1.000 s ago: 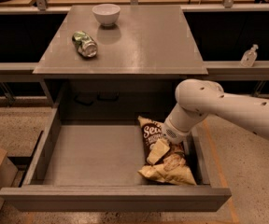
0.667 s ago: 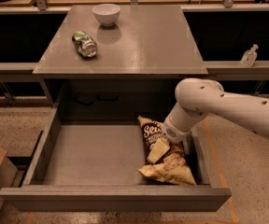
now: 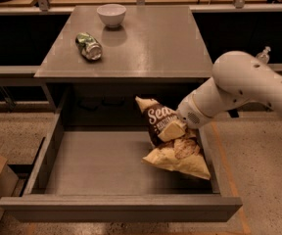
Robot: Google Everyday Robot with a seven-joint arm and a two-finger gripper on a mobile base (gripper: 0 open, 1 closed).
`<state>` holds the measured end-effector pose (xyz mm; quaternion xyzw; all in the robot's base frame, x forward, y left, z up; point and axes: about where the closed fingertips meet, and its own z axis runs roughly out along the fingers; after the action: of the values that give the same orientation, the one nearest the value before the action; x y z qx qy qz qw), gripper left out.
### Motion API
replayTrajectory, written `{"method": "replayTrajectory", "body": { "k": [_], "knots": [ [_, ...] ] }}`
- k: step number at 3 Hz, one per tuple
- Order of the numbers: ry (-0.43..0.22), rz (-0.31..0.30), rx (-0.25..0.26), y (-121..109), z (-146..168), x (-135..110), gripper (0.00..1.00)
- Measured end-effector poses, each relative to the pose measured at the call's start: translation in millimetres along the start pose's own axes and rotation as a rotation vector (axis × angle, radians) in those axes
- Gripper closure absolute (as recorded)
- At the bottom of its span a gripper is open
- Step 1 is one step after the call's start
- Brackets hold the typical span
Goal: Pick brown chip bag from top drawer and place on counter
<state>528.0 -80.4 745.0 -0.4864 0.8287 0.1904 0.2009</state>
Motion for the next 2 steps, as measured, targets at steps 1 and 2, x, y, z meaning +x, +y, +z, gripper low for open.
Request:
{"method": "replayTrajectory", "body": {
  "k": [1, 2],
  "knots": [
    [-0.159, -0.131, -0.01, 6, -63, -45, 1.0],
    [-0.259, -0.234, -0.001, 2, -118, -76, 1.0]
  ]
}}
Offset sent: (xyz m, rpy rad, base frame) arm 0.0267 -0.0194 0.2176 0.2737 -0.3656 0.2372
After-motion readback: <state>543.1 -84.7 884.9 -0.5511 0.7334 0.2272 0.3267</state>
